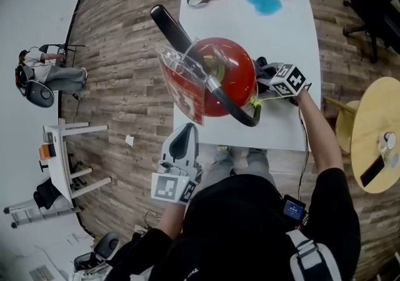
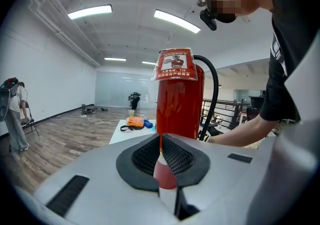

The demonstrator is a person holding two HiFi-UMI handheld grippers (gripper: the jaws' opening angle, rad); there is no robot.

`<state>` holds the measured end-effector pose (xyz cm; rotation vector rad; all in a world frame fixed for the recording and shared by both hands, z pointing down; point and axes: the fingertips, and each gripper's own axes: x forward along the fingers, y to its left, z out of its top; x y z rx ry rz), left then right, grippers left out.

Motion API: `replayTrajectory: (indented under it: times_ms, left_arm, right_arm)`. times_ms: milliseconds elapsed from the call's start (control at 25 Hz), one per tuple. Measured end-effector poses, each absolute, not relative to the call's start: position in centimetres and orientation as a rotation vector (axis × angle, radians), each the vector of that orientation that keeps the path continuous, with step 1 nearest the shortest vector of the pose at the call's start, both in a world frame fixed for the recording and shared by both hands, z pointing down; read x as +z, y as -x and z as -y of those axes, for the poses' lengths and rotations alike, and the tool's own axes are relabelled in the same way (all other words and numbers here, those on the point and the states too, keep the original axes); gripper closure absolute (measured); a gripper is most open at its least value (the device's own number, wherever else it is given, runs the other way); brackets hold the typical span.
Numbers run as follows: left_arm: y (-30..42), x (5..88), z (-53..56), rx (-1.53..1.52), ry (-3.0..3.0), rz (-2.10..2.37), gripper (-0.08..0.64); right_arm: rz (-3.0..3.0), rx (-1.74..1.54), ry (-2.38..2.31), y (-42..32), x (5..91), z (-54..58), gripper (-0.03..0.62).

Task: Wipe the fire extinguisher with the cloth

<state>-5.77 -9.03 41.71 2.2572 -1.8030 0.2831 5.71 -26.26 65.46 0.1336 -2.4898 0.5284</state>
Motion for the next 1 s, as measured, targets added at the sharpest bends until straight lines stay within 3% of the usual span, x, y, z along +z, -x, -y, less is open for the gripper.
replayTrajectory:
  times_ms: [320,640,1000]
  left_arm:
    - [5.8,40.4,9.3,0.218,-2.480,1.553,0.528]
    - [11.4,38.9,7.2,0.121,-2.571,1.463,0.528]
    - [18.5,39.2,5.2,0.080,-2.604,1.414,0.528]
  right_arm:
    - [2.437,0.681,-0.471,-8.0,65.7,16.1,0.514]
    - [2.339,0.930,-0.903,-6.3,65.7,11.7,0.514]
    - [2.103,0.932,-1.349,-3.6,65.6,9.5,0.512]
